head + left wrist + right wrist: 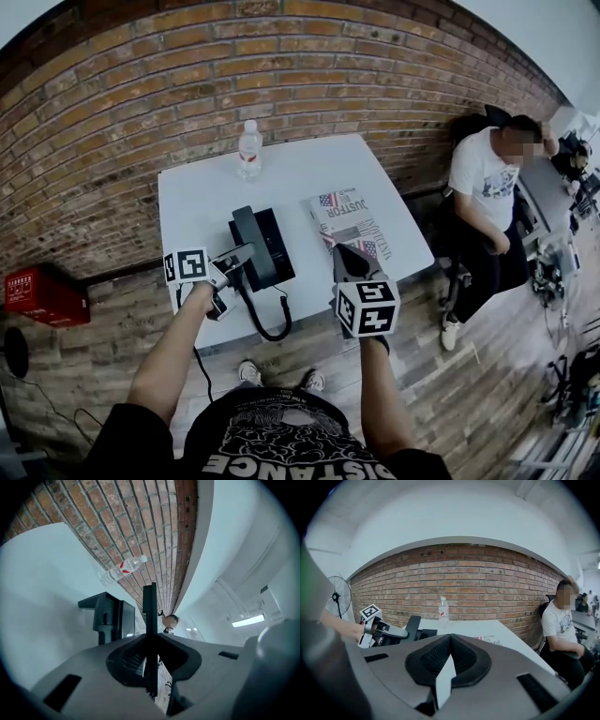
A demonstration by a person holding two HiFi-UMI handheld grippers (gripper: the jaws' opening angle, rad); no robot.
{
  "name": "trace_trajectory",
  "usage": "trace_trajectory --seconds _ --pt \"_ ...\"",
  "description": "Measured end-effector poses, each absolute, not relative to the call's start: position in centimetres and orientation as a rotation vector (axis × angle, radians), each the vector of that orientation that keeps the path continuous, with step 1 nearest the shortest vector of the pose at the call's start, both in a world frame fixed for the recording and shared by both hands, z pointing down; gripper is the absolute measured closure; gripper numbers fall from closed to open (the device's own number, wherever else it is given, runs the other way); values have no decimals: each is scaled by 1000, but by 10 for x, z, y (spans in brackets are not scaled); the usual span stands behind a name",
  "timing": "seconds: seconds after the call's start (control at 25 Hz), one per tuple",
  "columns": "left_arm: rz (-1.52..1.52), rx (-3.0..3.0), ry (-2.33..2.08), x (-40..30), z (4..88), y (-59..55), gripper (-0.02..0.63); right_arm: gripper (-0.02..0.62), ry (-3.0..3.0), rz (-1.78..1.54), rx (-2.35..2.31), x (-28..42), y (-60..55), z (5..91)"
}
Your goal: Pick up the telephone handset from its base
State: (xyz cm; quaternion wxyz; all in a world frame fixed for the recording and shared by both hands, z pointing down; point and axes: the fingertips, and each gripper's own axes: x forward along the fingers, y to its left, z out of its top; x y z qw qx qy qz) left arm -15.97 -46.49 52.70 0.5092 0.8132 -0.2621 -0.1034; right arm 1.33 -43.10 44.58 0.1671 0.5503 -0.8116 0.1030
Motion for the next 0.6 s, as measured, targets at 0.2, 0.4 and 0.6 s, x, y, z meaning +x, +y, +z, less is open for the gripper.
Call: trace_trajectory --seconds 0.2,0.4,0.6 --pt "-267 2016 -591 -129 495 -465 532 595 -2317 290 1601 39 -429 433" --pt "-271 2094 -541 -89 465 -468 534 595 -2306 271 1679 74 -424 415" --pt "-292 2134 -464 -29 437 -468 533 595 -2266 255 1768 127 -419 400"
